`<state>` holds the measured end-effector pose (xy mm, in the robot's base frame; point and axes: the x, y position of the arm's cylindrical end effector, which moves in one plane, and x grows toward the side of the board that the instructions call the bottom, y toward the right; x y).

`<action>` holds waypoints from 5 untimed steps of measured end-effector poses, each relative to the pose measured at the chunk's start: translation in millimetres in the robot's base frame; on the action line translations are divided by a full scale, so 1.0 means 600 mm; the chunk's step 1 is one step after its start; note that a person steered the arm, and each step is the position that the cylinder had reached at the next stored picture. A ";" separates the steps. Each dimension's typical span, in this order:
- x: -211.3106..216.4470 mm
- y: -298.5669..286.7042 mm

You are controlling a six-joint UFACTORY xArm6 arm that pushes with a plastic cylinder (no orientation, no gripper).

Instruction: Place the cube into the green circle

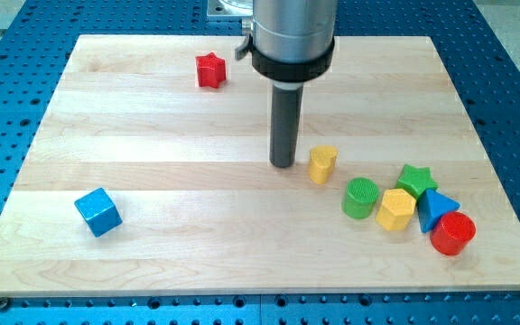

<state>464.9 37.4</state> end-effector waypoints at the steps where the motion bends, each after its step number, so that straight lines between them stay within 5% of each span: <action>1: 0.004 0.089; 2: 0.005 0.171; 3: -0.015 0.134; 5: -0.058 -0.371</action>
<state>429.9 -185.4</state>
